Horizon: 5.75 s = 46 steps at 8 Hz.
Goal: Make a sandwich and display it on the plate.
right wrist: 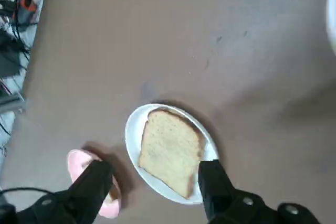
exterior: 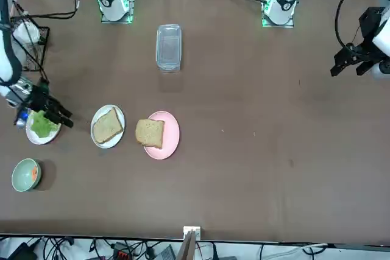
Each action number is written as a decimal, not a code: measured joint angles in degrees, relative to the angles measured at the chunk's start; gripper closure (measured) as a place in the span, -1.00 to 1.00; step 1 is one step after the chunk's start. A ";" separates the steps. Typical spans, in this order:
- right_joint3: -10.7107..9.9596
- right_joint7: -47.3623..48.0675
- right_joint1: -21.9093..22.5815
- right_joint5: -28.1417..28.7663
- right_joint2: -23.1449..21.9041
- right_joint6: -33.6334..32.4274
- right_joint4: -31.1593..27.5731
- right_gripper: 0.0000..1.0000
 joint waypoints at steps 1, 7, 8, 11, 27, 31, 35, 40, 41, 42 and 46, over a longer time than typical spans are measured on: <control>-0.56 -0.13 -0.97 -4.10 0.29 -3.46 3.70 -1.00; -0.13 -8.16 -2.08 -21.49 9.28 -9.97 25.95 -1.00; -0.14 -12.32 -1.97 -22.04 12.07 -9.89 30.03 -1.00; -0.19 -25.20 -2.09 -22.37 22.06 -6.48 40.96 -0.99; -0.62 -45.27 -2.63 -34.53 37.30 12.72 44.81 0.88; -0.98 -44.39 -1.47 -34.26 33.60 4.36 47.12 0.88; -0.50 -33.89 5.19 -28.66 25.17 -8.36 45.50 0.89; -0.49 -25.77 10.61 -11.85 17.35 -10.16 30.89 0.89; -0.48 -25.70 10.71 -8.83 15.60 -10.24 28.06 0.89; -0.48 -25.70 10.87 -5.35 13.97 -10.25 25.27 0.89; -0.41 -26.25 12.63 4.10 9.72 -10.22 16.77 0.89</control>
